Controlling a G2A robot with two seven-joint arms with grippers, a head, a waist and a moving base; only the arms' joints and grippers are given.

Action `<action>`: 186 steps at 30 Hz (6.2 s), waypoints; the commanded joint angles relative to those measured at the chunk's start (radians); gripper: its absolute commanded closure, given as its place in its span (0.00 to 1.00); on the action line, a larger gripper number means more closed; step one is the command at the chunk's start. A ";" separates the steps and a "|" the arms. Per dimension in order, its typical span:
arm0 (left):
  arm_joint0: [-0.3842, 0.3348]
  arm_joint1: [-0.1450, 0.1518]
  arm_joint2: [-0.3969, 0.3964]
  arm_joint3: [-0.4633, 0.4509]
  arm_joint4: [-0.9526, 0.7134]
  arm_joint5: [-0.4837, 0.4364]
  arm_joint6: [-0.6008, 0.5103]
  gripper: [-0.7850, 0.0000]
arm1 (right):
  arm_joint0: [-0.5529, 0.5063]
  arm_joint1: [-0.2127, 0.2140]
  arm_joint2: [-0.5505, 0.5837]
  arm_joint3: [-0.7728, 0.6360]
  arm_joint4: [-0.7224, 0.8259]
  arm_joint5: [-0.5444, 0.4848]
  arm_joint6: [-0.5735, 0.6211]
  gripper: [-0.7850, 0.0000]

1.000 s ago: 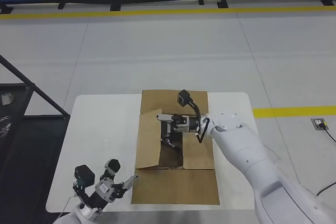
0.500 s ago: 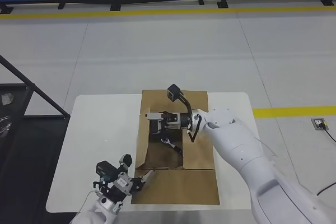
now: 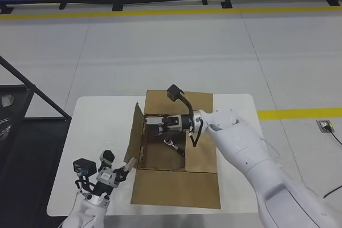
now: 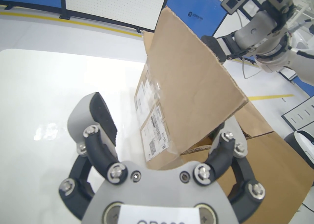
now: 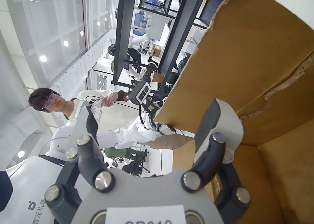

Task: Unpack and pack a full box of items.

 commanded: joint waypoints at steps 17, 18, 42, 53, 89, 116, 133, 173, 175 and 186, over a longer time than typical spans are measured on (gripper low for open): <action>-0.045 -0.003 -0.062 0.167 -0.036 0.024 -0.041 0.00 | -0.116 0.182 0.042 -0.247 -0.171 -0.125 -0.125 0.00; -0.047 -0.004 -0.061 0.174 -0.035 0.025 -0.042 0.00 | -0.121 0.189 0.043 -0.253 -0.175 -0.121 -0.121 0.00; 0.081 -0.002 -0.177 -0.184 -0.081 -0.048 0.011 0.00 | -0.274 0.294 0.141 -0.633 -0.456 -0.193 -0.193 0.00; 0.039 -0.005 -0.004 -0.344 -0.184 -0.132 -0.255 0.00 | -0.727 0.432 0.515 -1.205 -0.676 -0.199 -0.252 0.00; -0.549 -0.089 0.377 0.217 -0.749 0.164 -0.765 0.00 | -1.167 0.523 0.890 -1.407 -0.373 -0.412 -0.412 0.00; -0.749 -0.151 0.501 0.567 -0.980 -0.083 -0.887 0.00 | -1.209 0.607 0.905 -1.464 -0.249 -0.412 -0.412 0.00; -0.793 -0.181 0.567 0.457 -1.005 -0.110 -0.829 0.00 | -1.322 0.601 1.083 -1.507 -0.253 -0.412 -0.492 0.00; -0.695 -0.189 0.322 0.297 -0.942 -0.099 -0.902 0.00 | -1.334 0.531 1.147 -1.479 -0.242 -0.407 -0.408 0.00; -0.598 -0.165 0.222 0.185 -0.932 -0.085 -0.918 0.00 | -1.286 0.539 1.105 -1.482 -0.271 -0.385 -0.385 0.00; -0.235 -0.100 -0.214 -0.065 -1.013 -0.137 -0.925 0.00 | -0.878 0.539 0.691 -1.395 -0.575 -0.045 -0.216 0.00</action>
